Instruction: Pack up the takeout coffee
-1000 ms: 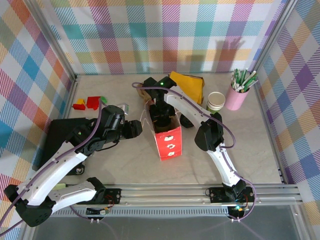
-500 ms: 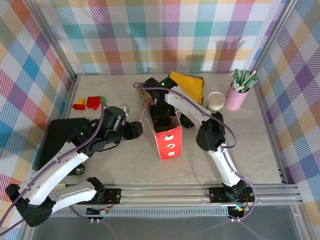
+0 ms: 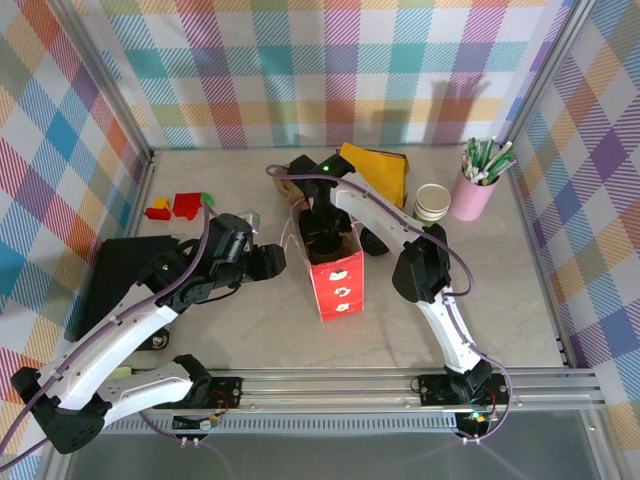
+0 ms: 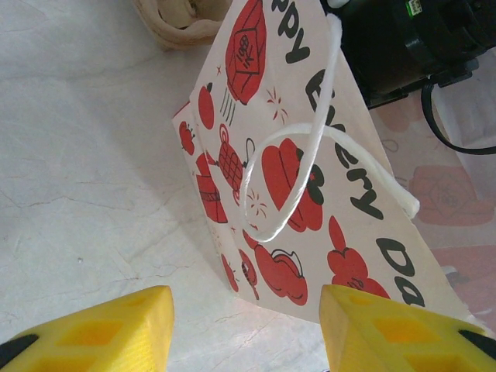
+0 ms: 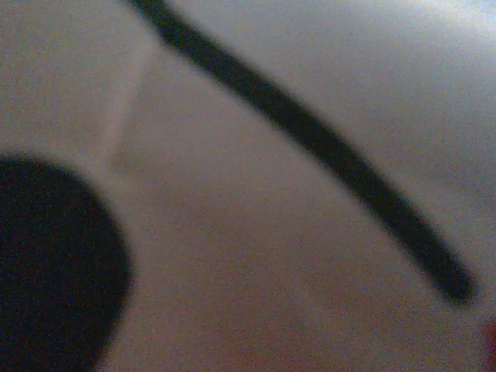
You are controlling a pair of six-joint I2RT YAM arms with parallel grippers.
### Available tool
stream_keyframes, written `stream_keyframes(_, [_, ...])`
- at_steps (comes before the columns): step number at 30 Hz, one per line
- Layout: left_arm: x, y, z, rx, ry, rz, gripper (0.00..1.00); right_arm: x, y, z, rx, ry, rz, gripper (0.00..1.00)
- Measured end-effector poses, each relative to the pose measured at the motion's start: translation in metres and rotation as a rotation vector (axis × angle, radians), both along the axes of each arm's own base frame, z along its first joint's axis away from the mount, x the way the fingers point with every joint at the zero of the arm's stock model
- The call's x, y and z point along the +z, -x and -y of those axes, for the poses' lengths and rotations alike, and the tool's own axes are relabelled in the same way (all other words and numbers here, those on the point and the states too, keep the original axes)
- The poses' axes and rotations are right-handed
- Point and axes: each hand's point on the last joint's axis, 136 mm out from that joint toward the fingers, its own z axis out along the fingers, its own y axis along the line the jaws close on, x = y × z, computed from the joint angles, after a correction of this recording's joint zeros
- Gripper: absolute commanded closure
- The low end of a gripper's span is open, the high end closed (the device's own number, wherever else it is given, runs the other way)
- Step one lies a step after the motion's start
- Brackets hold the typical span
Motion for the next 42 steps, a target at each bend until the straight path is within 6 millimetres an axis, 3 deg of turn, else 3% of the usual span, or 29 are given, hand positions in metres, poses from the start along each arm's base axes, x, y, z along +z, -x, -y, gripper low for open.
stream_keyframes(10, [0.000,0.000,0.000,0.000,0.000,0.000,0.48,0.010,0.002,0.000,0.000,-0.015,0.009,0.21])
stream_keyframes(26, [-0.002,0.000,0.000,0.000,-0.003,-0.003,0.48,0.073,0.012,0.003,0.003,-0.119,0.099,0.15])
stream_keyframes(36, [-0.001,-0.001,0.001,0.000,0.000,0.000,0.47,0.086,0.014,0.004,0.003,-0.146,0.120,0.16])
stream_keyframes(42, [-0.002,-0.010,0.013,-0.013,0.021,0.004,0.47,0.095,0.015,0.005,0.001,-0.164,0.138,0.16])
